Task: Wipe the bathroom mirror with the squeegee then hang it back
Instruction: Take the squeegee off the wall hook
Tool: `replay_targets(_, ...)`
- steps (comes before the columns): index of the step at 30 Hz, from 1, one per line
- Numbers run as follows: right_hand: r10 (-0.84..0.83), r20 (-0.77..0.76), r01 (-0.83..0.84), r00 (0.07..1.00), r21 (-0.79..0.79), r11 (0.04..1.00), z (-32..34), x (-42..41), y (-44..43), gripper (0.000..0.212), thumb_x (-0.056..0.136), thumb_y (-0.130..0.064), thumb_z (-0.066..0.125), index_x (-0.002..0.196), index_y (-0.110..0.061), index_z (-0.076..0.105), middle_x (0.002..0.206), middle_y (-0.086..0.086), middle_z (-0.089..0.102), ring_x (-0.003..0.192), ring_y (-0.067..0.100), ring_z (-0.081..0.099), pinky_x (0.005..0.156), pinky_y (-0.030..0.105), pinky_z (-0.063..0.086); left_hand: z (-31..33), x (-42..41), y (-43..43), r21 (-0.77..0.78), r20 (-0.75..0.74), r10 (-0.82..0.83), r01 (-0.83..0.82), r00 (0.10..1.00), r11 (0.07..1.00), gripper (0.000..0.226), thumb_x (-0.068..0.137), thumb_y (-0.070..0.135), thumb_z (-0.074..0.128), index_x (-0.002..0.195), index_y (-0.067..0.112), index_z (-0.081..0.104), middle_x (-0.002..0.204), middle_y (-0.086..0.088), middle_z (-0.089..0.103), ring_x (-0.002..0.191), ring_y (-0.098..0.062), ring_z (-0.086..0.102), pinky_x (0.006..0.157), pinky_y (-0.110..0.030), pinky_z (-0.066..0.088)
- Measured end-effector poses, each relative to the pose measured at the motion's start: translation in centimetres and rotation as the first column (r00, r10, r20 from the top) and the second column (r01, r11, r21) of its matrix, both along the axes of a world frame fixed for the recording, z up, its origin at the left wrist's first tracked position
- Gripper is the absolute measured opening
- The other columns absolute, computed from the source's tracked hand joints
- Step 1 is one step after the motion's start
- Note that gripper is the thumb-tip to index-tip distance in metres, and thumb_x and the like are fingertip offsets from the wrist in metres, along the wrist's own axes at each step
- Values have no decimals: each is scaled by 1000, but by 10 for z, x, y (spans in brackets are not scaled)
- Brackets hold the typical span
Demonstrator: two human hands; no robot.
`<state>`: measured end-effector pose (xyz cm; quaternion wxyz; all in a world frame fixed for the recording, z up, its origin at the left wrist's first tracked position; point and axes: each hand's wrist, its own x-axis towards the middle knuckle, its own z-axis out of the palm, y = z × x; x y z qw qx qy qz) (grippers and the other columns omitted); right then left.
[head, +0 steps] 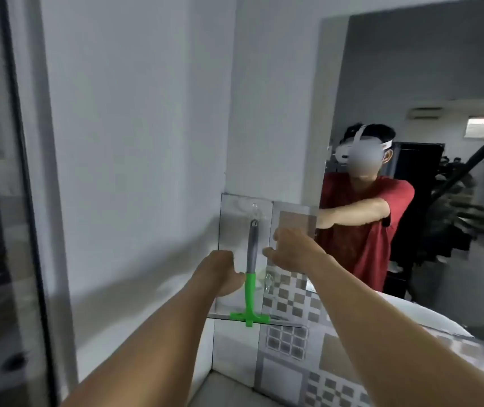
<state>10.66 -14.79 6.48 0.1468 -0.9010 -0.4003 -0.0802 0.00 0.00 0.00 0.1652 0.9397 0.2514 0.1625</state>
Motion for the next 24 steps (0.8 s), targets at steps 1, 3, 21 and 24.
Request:
replay_targets(1, 3, -17, -3, 1000, 2, 1000, -4, 3, 9, 54, 94, -42, 55, 135, -6, 53, 137, 14, 59, 120, 32, 58, 98, 44, 50, -6, 4, 3, -17, -5, -5, 5, 1000, 1000, 54, 84, 46, 61, 122, 8, 62, 126, -12, 64, 113, -30, 62, 92, -37, 52)
replay_targets(3, 17, -63, -15, 998, 35, 999, -14, 7, 25, 52, 95, -41, 56, 135, -7, 52, 135, 13, 59, 118, 31, 58, 94, 42, 50, -20, 14, 11, -67, 5, -14, 14, 1000, 998, 47, 83, 41, 62, 116, 8, 63, 122, -11, 65, 107, -28, 62, 91, -37, 53)
replay_targets(21, -6, -293, 134, 956, 419, 898, -37, 18, 57, 16, 92, -27, 62, 92, -11, 67, 78, 0, 67, 69, 15, 63, 56, 31, 49, -59, 48, 4, -449, 307, 51, 97, 950, 888, 17, 80, 18, 79, 82, 25, 64, 75, 15, 65, 70, 3, 57, 52, -3, 40)
replay_targets(24, 15, -282, 116, 959, 445, 888, -27, 11, 51, 15, 92, -26, 61, 91, -12, 66, 76, -2, 66, 67, 12, 61, 51, 28, 42, -52, 43, 0, -424, 336, 61, 93, 940, 901, 15, 84, 21, 76, 94, 22, 65, 82, 13, 66, 72, 3, 58, 53, -8, 37)
